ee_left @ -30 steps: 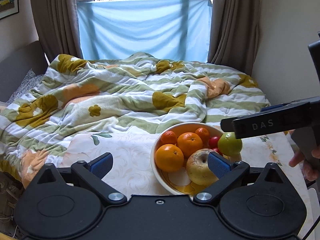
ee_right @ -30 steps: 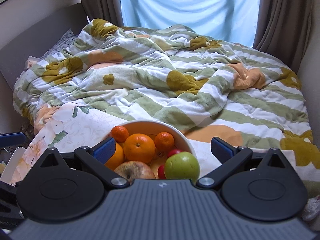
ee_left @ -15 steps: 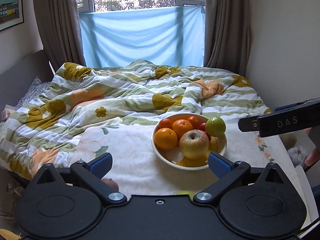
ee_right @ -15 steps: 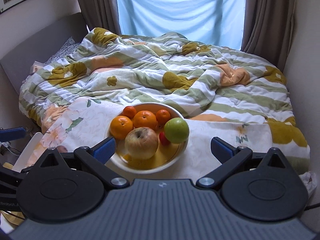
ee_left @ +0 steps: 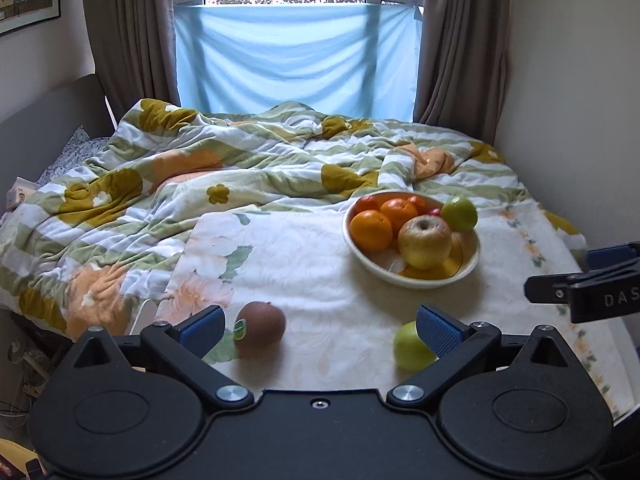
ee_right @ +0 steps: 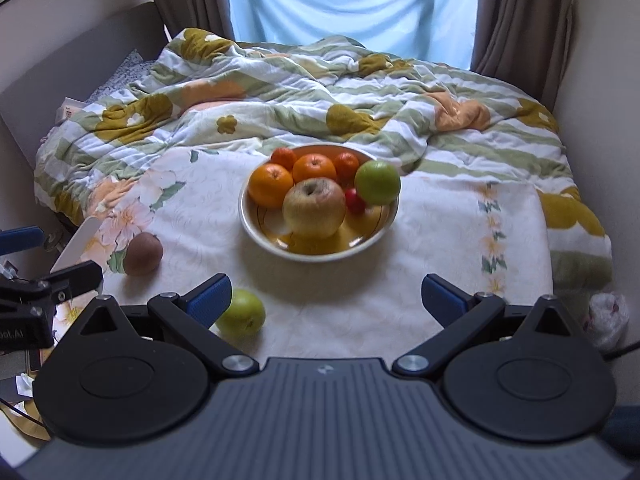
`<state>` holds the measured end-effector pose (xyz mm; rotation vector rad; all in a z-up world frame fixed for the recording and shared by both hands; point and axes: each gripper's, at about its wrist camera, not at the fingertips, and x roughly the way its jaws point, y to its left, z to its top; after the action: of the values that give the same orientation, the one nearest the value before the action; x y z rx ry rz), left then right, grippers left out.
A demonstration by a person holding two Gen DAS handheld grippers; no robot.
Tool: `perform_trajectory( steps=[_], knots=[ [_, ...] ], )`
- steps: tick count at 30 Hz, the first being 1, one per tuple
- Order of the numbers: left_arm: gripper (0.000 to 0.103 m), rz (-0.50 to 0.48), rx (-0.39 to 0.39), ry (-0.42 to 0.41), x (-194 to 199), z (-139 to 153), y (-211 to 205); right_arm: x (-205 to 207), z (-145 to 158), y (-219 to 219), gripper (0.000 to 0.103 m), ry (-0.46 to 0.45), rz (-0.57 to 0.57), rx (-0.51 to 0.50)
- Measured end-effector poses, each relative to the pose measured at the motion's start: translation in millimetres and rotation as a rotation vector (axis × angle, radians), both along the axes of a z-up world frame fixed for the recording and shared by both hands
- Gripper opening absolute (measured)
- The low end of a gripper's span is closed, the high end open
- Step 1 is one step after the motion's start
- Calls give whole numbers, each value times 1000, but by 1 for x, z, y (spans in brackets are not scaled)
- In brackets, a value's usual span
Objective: Organize fruits
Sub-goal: 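Move both grippers back toward the kiwi and green apple, then grasp the brown kiwi with the left gripper while the right gripper grasps the green apple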
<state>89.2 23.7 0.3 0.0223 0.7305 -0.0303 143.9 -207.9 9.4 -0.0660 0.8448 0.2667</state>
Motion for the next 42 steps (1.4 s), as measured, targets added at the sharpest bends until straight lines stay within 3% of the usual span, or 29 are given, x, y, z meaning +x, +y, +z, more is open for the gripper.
perform_trajectory(
  steps=[8, 20, 27, 34, 35, 37, 42],
  knots=[
    [103, -48, 34, 52, 19, -36, 39, -22, -34, 28, 103, 7, -79, -5],
    [101, -148, 62, 128, 65, -85, 64, -19, -87, 68, 103, 57, -124, 42],
    [84, -196, 49, 197, 92, -108, 68, -3, -109, 82, 103, 76, -156, 58],
    [79, -221, 32, 223, 104, -116, 69, 9, -115, 89, 103, 73, -186, 53],
    [76, -224, 28, 225, 105, -116, 70, 10, -115, 89, 103, 76, -187, 52],
    [58, -232, 28, 237, 107, -118, 69, 13, -117, 90, 103, 81, -191, 57],
    [58, -250, 43, 229, 105, -119, 69, 16, -120, 93, 102, 89, -188, 53]
  ],
)
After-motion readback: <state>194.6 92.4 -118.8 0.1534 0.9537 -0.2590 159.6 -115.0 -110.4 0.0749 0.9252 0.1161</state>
